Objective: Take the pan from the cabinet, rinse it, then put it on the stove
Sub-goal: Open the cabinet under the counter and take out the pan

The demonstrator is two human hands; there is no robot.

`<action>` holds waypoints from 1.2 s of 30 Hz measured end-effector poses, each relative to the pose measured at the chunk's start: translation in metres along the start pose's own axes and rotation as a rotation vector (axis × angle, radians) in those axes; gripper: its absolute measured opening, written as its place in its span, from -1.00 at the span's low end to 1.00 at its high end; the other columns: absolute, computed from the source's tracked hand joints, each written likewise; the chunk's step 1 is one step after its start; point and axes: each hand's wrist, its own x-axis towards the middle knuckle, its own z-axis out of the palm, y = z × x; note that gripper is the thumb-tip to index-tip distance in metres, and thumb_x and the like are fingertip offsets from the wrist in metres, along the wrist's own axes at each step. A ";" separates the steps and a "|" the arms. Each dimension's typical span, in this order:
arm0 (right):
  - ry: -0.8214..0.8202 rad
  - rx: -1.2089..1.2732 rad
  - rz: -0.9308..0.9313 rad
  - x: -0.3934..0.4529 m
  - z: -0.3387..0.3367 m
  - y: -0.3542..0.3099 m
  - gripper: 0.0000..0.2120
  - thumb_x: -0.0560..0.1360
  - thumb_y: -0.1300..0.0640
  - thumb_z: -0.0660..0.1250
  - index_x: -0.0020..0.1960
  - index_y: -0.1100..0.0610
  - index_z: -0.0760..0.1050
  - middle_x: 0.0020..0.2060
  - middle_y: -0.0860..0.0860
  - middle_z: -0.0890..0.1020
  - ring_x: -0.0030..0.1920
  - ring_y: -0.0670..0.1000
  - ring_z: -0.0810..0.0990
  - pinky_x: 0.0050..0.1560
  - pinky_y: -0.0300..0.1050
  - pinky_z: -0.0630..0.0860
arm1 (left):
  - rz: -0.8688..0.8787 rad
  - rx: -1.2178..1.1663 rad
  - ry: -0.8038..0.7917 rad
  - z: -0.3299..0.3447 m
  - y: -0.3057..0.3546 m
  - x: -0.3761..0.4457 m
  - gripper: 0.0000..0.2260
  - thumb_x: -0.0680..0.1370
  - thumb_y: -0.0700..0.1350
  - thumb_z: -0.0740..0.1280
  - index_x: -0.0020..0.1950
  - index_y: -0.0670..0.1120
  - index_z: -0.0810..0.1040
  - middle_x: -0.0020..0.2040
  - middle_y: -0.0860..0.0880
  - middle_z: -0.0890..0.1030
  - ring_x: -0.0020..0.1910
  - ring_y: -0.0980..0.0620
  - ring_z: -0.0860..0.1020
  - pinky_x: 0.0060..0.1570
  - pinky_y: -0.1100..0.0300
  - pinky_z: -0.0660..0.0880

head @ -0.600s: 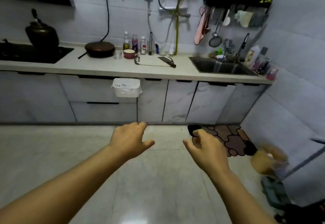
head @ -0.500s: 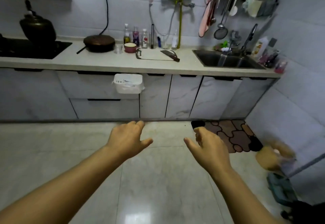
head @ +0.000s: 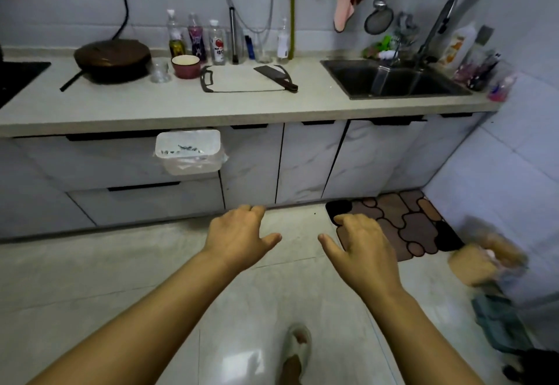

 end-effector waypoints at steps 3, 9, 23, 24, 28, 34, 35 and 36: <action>-0.030 -0.006 -0.009 0.062 0.016 0.023 -0.56 0.46 -0.11 0.28 0.24 0.11 0.45 0.15 0.04 0.57 0.18 0.08 0.47 0.11 -0.02 0.45 | -0.014 -0.011 -0.028 0.002 0.008 0.059 -0.46 0.50 0.24 0.23 0.41 0.02 0.29 0.34 -0.03 0.45 0.27 -0.07 0.46 0.15 0.02 0.45; -0.112 0.052 -0.013 0.190 0.035 0.053 -0.55 0.48 -0.11 0.26 0.28 0.10 0.43 0.21 0.03 0.55 0.23 0.06 0.45 0.14 -0.06 0.41 | -0.117 -0.056 -0.065 -0.007 0.019 0.169 -0.46 0.50 0.22 0.24 0.42 0.02 0.29 0.37 0.00 0.44 0.29 -0.03 0.45 0.18 0.07 0.44; -0.214 -0.023 -0.104 0.413 0.115 0.088 -0.63 0.45 -0.05 0.30 0.14 0.16 0.53 0.04 0.09 0.63 0.08 0.12 0.55 0.04 -0.03 0.48 | -0.241 -0.161 -0.091 0.019 0.012 0.394 -0.44 0.50 0.20 0.27 0.44 0.01 0.28 0.40 -0.01 0.40 0.31 -0.04 0.42 0.22 0.06 0.45; -0.181 -0.037 -0.122 0.432 0.122 0.092 -0.65 0.38 -0.04 0.33 0.04 0.18 0.58 -0.08 0.10 0.67 -0.05 0.14 0.61 -0.09 -0.02 0.53 | -0.224 -0.168 -0.099 0.023 0.015 0.415 -0.44 0.50 0.19 0.26 0.44 0.01 0.27 0.40 -0.01 0.39 0.32 -0.04 0.42 0.22 0.07 0.44; -0.140 -0.131 -0.178 0.496 0.143 0.107 -0.68 0.20 0.01 0.54 -0.17 0.18 0.60 -0.31 0.08 0.67 -0.30 0.10 0.65 -0.34 -0.10 0.57 | -0.147 -0.120 -0.103 0.039 0.032 0.493 -0.46 0.52 0.19 0.23 0.44 0.00 0.27 0.41 -0.02 0.37 0.34 -0.02 0.38 0.21 0.09 0.43; -0.103 -0.117 -0.189 0.572 0.174 0.144 -0.64 0.22 0.11 0.56 -0.06 0.22 0.58 -0.17 0.13 0.67 -0.15 0.16 0.65 -0.20 0.00 0.59 | -0.106 -0.061 -0.063 0.076 0.058 0.584 -0.45 0.52 0.15 0.25 0.44 -0.03 0.27 0.47 -0.07 0.30 0.41 -0.08 0.32 0.31 0.02 0.36; -0.102 -0.122 -0.195 0.580 0.180 0.150 -0.64 0.22 0.11 0.56 -0.06 0.22 0.57 -0.15 0.14 0.67 -0.13 0.17 0.65 -0.18 0.01 0.60 | -0.105 -0.053 -0.048 0.083 0.063 0.593 -0.45 0.50 0.14 0.30 0.42 -0.05 0.31 0.45 -0.10 0.34 0.39 -0.11 0.36 0.29 0.00 0.38; -0.095 -0.130 -0.209 0.588 0.186 0.157 -0.64 0.23 0.11 0.56 -0.05 0.21 0.57 -0.14 0.14 0.67 -0.12 0.17 0.65 -0.17 0.02 0.60 | -0.098 -0.044 -0.025 0.090 0.066 0.601 -0.45 0.45 0.12 0.38 0.37 -0.08 0.40 0.40 -0.13 0.42 0.33 -0.15 0.43 0.23 -0.04 0.43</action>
